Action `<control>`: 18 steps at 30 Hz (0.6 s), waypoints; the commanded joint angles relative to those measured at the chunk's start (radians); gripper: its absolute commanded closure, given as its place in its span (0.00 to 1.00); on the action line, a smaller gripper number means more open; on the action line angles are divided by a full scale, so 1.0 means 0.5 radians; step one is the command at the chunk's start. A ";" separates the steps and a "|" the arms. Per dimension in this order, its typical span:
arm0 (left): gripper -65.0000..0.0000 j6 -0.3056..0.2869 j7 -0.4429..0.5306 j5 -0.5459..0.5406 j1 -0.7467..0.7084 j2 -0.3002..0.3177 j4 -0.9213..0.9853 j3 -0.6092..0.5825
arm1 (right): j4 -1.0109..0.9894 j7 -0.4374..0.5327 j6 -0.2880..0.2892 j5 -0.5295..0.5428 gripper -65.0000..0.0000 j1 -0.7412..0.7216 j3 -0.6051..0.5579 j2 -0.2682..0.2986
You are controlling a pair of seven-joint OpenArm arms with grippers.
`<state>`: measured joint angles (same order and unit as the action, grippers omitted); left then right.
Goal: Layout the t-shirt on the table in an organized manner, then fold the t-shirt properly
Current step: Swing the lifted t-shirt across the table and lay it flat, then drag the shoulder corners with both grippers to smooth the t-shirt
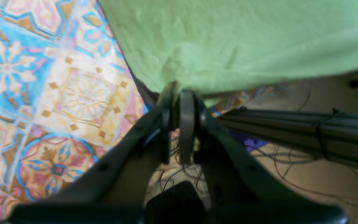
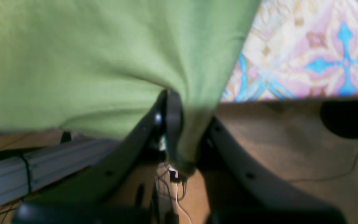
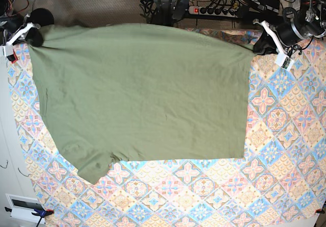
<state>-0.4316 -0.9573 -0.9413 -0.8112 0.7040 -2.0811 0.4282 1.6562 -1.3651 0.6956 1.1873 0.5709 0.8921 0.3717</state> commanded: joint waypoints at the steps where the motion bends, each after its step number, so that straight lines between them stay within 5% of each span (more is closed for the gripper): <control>1: 1.00 -0.004 -0.005 0.046 -0.006 0.036 -0.022 0.023 | 0.031 0.028 0.005 0.030 0.99 0.029 0.025 0.047; 13: 1.00 -0.004 -0.026 0.242 0.013 0.027 -0.022 0.017 | 0.031 0.031 0.005 0.020 0.99 0.023 0.025 0.047; 18: 1.00 -0.004 -0.026 0.285 0.037 0.036 -0.022 -0.112 | 0.031 0.019 -0.113 0.020 0.99 0.023 0.025 0.047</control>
<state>-0.4332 -0.9833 -0.7963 -0.7887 0.7052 -2.0804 0.3645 1.6562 -1.3731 0.6411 1.1854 0.5793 0.8921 0.3714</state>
